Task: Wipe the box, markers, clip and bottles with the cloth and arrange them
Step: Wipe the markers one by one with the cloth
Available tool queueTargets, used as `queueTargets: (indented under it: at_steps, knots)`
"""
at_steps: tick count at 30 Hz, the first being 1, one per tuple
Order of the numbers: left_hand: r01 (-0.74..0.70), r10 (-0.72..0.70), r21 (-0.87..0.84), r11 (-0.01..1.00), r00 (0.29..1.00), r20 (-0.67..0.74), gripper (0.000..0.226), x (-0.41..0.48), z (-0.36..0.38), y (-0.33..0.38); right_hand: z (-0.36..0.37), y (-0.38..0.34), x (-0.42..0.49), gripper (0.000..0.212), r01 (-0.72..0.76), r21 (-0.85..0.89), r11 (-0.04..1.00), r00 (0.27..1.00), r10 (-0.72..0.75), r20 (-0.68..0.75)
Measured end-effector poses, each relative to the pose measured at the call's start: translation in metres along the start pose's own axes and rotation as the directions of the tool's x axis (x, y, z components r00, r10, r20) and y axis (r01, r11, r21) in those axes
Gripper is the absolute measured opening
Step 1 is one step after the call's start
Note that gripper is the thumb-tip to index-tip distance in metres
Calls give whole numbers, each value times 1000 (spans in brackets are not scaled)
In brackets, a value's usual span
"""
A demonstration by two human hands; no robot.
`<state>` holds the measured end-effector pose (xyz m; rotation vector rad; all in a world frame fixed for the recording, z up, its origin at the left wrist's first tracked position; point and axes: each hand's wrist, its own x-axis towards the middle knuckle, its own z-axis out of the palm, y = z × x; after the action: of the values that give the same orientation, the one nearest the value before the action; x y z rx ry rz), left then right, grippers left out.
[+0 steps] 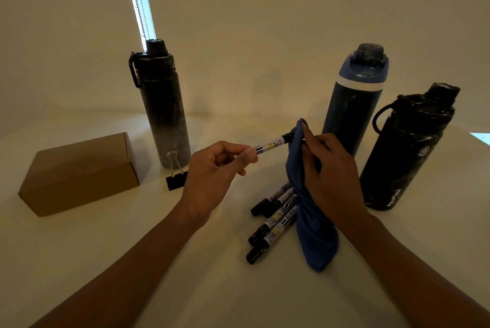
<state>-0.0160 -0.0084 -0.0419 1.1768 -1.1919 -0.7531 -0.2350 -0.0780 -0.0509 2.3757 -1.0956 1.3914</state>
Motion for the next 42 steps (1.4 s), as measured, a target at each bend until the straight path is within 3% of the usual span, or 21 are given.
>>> queueTargets:
  at_steps: [2,6,10,15,18,22,28,34,40,42]
  knots:
    - [-3,2,29,1000,1000,18,30,0,-1,-1,-2,-4,3,29,-107,116,987,994,108,1]
    - [-28,27,98,995,1000,11,25,2,-2,-4,-5,-4,1,23,-321,319,892,947,293,134]
    - [-56,56,216,975,998,5,20,4,-4,-8,-6,-9,1,38,-445,493,747,895,364,256]
    - [-85,75,327,941,996,43,19,5,-6,-10,-5,-8,2,27,-466,499,731,882,430,194]
    - [-86,62,311,947,994,86,19,6,-8,-7,-8,-5,2,25,-482,476,735,872,455,181]
    - [-77,41,281,957,990,132,18,4,-8,-2,-12,-3,3,22,-455,377,807,889,434,145]
    - [-67,24,292,954,988,150,23,5,-14,-2,-16,-10,4,29,-442,460,770,896,402,189]
    - [-99,53,311,945,987,154,20,6,-15,-1,-13,-4,4,22,-411,372,832,912,377,163]
    - [-135,83,381,915,985,149,19,6,-14,-5,-9,-9,2,29,-482,487,728,873,447,196]
    - [-143,90,388,910,984,152,17,6,-14,-5,-10,-9,3,23,-494,472,730,866,464,188]
